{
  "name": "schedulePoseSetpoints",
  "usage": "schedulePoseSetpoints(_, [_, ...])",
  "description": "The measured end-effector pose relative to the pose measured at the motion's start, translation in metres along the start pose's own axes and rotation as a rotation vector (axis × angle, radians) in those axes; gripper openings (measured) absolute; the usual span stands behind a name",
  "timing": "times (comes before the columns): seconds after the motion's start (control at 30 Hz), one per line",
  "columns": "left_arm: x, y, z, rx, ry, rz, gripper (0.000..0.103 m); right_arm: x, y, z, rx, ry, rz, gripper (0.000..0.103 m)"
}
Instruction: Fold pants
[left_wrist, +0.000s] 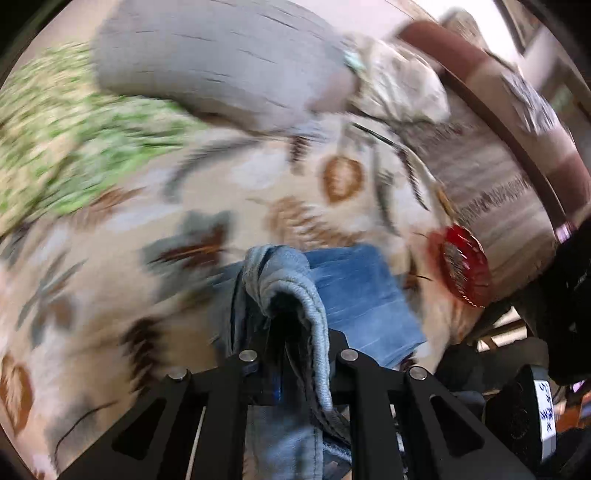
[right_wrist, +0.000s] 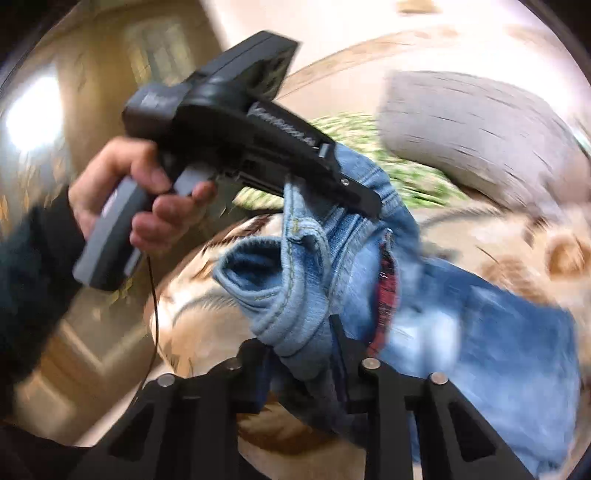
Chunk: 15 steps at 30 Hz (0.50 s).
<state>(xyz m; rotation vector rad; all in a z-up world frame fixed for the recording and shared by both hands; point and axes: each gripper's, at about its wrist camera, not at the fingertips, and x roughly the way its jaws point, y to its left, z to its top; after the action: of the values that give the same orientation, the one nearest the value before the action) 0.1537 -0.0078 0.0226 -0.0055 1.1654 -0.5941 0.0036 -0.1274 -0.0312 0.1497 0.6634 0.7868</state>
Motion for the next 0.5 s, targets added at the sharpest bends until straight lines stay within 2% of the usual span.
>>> schedulePoseSetpoints(0.1, [0.056,-0.038,0.022,0.041,0.077,-0.018,0.013,-0.025,-0.056,-0.015,0.160,-0.017,-0.056,0.025])
schedulePoseSetpoints(0.2, [0.118,-0.068,0.037,0.069,0.166,-0.002,0.013,-0.038,-0.106,-0.035,0.310,-0.007,-0.109,0.025])
schedulePoseSetpoints(0.33, [0.189,-0.090,0.041,0.090,0.288,0.050,0.013,-0.048,-0.141,-0.054,0.399,0.012,-0.170,0.025])
schedulePoseSetpoints(0.4, [0.208,-0.096,0.039,0.117,0.315,0.093,0.014,-0.051,-0.165,-0.065,0.484,0.036,-0.189,0.025])
schedulePoseSetpoints(0.47, [0.211,-0.098,0.042,0.096,0.323,0.088,0.018,-0.047,-0.184,-0.075,0.561,0.073,-0.183,0.026])
schedulePoseSetpoints(0.5, [0.209,-0.099,0.044,0.089,0.326,0.077,0.026,-0.048,-0.188,-0.078,0.587,0.068,-0.163,0.027])
